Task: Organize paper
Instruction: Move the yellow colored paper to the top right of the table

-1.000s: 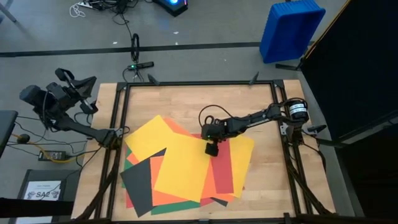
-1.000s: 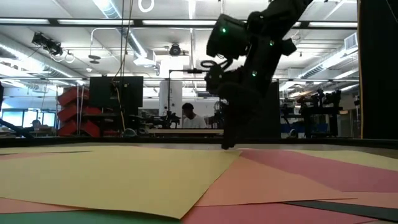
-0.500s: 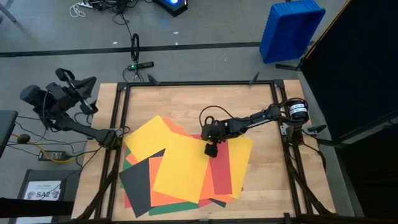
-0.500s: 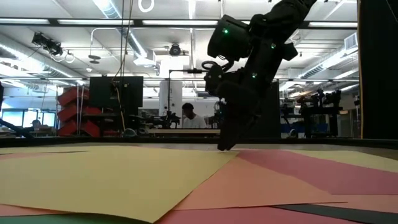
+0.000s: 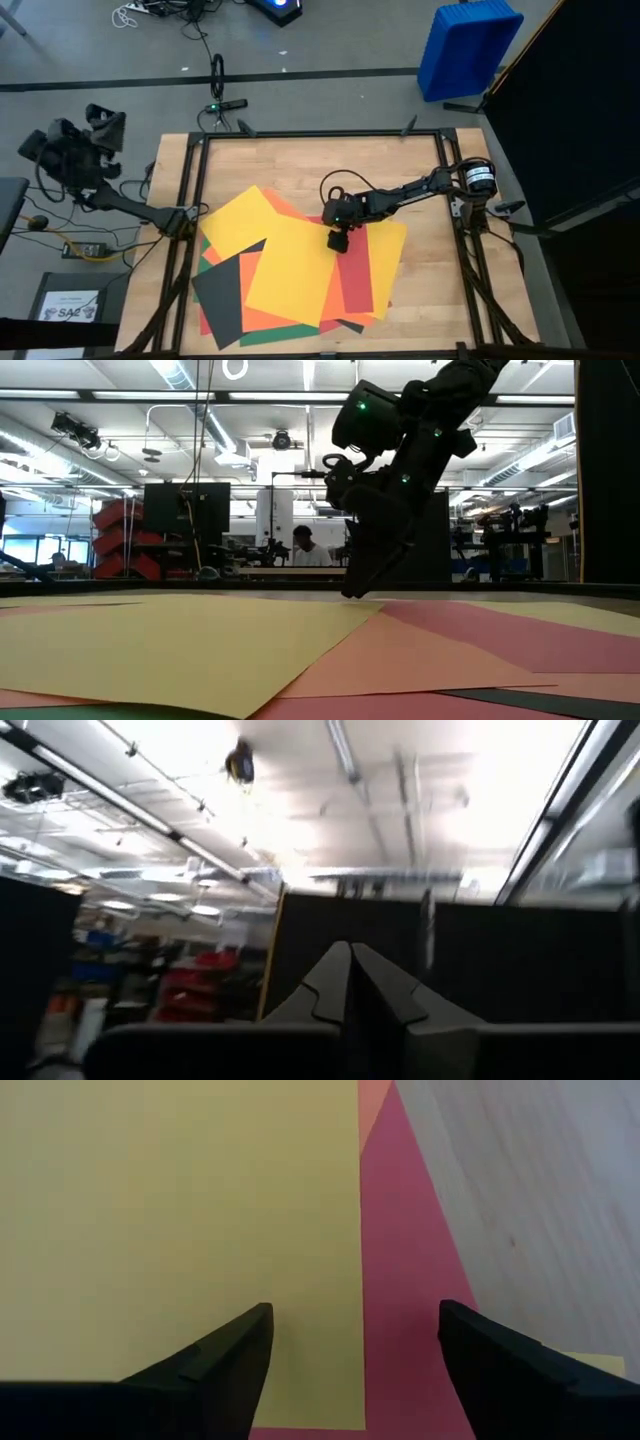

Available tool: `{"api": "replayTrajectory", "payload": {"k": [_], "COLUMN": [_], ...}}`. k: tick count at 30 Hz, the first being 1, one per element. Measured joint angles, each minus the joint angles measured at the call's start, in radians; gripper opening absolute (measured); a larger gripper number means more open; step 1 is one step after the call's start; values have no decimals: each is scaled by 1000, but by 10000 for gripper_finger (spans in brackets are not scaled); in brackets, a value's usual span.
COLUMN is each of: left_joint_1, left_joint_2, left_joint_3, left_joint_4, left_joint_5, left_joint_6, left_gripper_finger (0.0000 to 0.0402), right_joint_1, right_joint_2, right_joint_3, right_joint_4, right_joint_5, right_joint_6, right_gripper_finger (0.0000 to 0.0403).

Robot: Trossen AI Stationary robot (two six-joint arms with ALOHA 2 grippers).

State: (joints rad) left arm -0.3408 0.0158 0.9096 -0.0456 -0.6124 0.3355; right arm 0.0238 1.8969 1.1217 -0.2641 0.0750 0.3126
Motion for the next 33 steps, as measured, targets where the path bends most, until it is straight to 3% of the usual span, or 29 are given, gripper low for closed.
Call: {"api": "replayTrajectory", "payload": {"k": [5, 13, 18, 21, 24, 30, 33], "left_joint_1": [0, -6, -7, -7, -7, -7, -6], "left_joint_2": [0, 56, 253, 413, 570, 829, 955], "left_joint_3": [2, 6, 13, 62, 106, 121, 117], "left_joint_4": [122, 123, 84, -33, -228, -488, -592], "left_joint_5": [74, 181, 132, -37, -170, -152, -125], "left_joint_6": [-124, -103, -76, -86, -207, -552, -652], "left_gripper_finger": [0, 0, 0, 0, 0, 0, 0], "right_joint_1": [0, -1, -2, -2, -2, 8, 11], "right_joint_2": [0, 0, 0, 0, 0, 0, 0], "right_joint_3": [0, 0, 0, 0, 0, 0, 0], "right_joint_4": [1, 1, 1, 1, 0, -13, -21], "right_joint_5": [0, 1, 0, 0, 0, 0, -21], "right_joint_6": [0, -1, -1, 0, 0, 0, 2], "right_gripper_finger": [258, 255, 249, 248, 252, 258, 256]}}
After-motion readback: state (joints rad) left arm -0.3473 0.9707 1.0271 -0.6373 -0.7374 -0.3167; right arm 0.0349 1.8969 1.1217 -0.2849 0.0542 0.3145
